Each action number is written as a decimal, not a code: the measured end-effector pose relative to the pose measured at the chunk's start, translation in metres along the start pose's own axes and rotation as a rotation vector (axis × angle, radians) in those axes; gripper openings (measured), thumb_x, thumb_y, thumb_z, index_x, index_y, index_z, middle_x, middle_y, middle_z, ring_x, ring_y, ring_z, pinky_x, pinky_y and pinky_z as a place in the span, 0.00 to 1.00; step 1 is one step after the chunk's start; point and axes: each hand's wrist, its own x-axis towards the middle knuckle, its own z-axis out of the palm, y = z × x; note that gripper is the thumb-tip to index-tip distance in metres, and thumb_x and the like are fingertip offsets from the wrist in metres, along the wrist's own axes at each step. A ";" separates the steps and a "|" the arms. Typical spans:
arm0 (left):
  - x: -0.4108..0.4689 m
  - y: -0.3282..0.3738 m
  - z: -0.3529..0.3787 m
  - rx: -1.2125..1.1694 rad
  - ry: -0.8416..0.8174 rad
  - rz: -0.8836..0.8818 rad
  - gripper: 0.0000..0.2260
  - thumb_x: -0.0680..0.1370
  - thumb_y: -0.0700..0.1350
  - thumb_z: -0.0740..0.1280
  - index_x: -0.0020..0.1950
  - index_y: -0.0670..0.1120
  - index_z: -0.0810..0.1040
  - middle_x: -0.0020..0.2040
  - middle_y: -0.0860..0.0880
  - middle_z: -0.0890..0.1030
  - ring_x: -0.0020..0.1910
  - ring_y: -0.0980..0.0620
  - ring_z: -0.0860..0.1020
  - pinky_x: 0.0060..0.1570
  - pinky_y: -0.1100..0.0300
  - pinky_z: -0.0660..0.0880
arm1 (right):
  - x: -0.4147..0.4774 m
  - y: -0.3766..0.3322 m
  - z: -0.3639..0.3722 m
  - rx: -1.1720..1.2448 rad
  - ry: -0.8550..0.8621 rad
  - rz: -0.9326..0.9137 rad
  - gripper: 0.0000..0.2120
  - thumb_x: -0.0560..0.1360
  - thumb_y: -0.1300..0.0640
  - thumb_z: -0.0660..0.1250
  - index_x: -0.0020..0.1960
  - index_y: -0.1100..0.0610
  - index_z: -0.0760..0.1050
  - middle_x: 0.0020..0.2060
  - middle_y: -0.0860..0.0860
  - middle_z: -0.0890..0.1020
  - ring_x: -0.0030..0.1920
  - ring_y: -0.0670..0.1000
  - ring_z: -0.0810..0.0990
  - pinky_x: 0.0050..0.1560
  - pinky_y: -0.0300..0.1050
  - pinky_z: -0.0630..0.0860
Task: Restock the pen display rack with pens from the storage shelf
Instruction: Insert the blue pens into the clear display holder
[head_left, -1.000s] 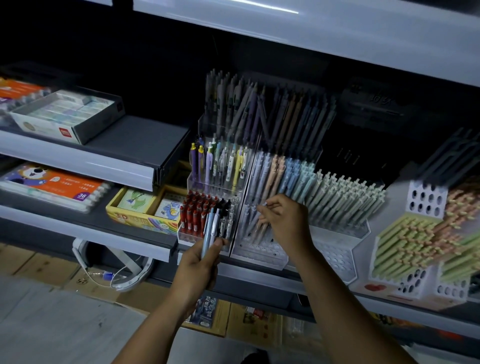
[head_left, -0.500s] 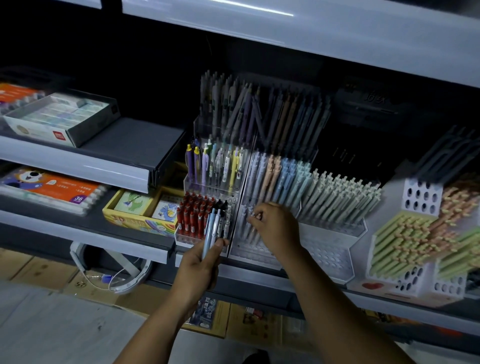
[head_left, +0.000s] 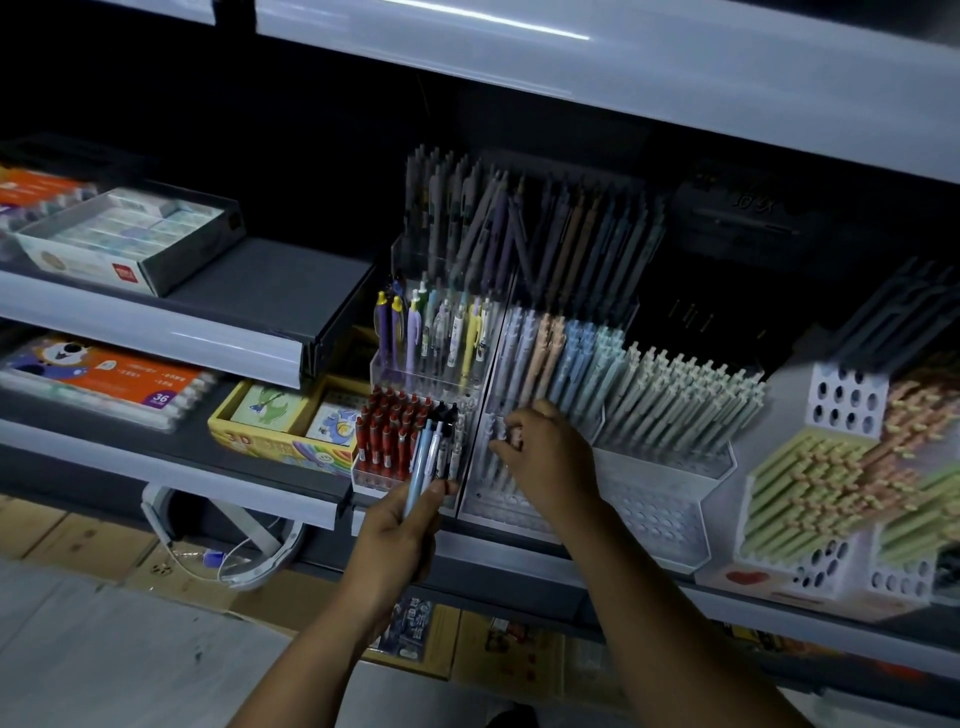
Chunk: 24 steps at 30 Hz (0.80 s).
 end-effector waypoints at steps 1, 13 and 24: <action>0.000 0.000 0.000 -0.001 -0.007 -0.006 0.12 0.84 0.49 0.63 0.53 0.43 0.83 0.29 0.49 0.63 0.24 0.53 0.59 0.25 0.62 0.58 | -0.002 0.000 0.000 0.032 0.022 0.006 0.15 0.76 0.49 0.74 0.58 0.56 0.80 0.55 0.50 0.76 0.47 0.51 0.79 0.47 0.40 0.74; -0.002 0.004 0.005 0.044 -0.115 -0.027 0.21 0.85 0.50 0.61 0.61 0.31 0.74 0.30 0.49 0.63 0.25 0.54 0.60 0.26 0.62 0.57 | -0.015 -0.033 -0.017 0.938 -0.326 0.141 0.07 0.77 0.59 0.73 0.51 0.62 0.82 0.30 0.49 0.83 0.27 0.49 0.79 0.30 0.44 0.74; -0.001 0.000 -0.009 0.016 0.031 0.047 0.10 0.83 0.49 0.65 0.51 0.55 0.87 0.30 0.49 0.66 0.25 0.52 0.60 0.26 0.63 0.57 | -0.005 -0.004 -0.021 0.981 0.004 0.232 0.06 0.80 0.61 0.68 0.53 0.65 0.79 0.36 0.60 0.84 0.35 0.60 0.84 0.35 0.51 0.82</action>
